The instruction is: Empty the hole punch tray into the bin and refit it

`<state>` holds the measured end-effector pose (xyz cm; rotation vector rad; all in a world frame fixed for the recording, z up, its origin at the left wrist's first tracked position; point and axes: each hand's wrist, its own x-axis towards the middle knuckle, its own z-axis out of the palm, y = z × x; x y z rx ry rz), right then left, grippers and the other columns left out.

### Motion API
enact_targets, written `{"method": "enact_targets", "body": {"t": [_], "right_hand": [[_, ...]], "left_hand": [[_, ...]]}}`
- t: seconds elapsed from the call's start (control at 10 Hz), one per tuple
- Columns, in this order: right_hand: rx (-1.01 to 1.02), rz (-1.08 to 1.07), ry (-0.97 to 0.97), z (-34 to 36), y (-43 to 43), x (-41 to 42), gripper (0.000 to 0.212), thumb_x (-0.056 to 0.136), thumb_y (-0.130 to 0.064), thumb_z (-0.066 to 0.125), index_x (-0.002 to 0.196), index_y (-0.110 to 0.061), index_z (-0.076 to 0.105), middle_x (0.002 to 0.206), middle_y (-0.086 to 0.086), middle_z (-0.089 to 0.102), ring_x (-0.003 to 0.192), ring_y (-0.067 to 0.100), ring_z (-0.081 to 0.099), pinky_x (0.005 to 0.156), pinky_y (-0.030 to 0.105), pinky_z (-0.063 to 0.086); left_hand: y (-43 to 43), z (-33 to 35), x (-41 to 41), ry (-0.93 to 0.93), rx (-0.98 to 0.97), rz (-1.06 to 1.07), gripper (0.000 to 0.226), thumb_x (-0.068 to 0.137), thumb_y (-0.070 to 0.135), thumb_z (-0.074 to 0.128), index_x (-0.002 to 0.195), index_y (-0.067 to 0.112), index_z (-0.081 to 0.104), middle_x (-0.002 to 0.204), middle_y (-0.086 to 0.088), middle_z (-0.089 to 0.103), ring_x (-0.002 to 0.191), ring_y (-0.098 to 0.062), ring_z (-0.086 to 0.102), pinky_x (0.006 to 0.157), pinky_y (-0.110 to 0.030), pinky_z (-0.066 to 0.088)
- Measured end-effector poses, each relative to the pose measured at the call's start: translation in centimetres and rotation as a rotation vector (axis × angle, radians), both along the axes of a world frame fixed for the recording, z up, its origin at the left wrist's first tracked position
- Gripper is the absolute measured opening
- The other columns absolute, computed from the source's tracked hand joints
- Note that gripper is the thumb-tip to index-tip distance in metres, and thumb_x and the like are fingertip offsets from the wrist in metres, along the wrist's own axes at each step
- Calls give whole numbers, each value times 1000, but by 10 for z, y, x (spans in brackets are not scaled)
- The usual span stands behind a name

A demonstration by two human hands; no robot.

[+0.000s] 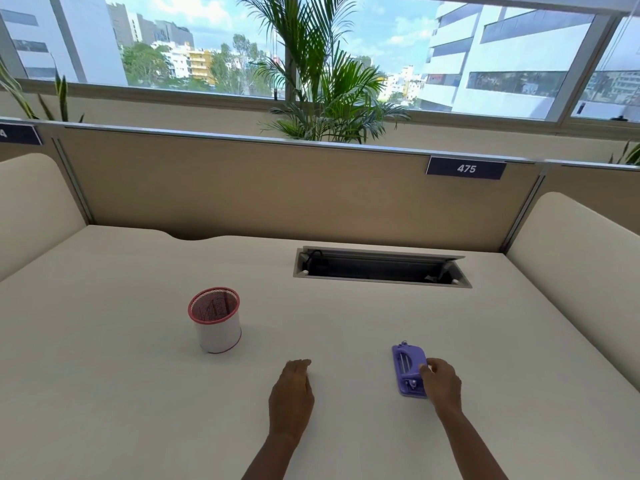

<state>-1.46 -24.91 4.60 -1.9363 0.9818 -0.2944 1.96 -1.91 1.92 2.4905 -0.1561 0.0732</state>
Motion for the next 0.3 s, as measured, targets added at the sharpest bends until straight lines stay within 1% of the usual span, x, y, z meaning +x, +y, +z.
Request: {"method": "enact_targets", "body": {"t": [0.1, 0.2, 0.3], "right_hand": [[-278, 104, -48, -2, 26, 4, 40, 91, -3, 50, 130, 5, 48, 138, 26, 47, 132, 36, 39, 109, 41, 32], [-534, 267, -53, -3, 59, 8, 47, 99, -26, 30, 124, 4, 56, 135, 25, 53, 130, 35, 47, 106, 42, 43], [-621, 443, -1, -9, 80, 17, 95, 81, -53, -10, 128, 1, 52, 139, 23, 49, 132, 40, 43, 106, 44, 41]], "left_hand": [[-2, -2, 10, 19, 212, -46, 46, 101, 25, 21, 146, 22, 22, 157, 1, 22, 146, -13, 16, 116, -24, 20], [-2, -10, 19, 60, 342, -67, 52, 101, 33, 16, 150, 18, 6, 160, -6, 6, 148, -20, 4, 119, -33, 10], [-1, -9, 23, -116, 386, -42, 60, 100, 37, 6, 140, 5, 39, 148, -20, 38, 137, -28, 39, 109, -38, 37]]}}
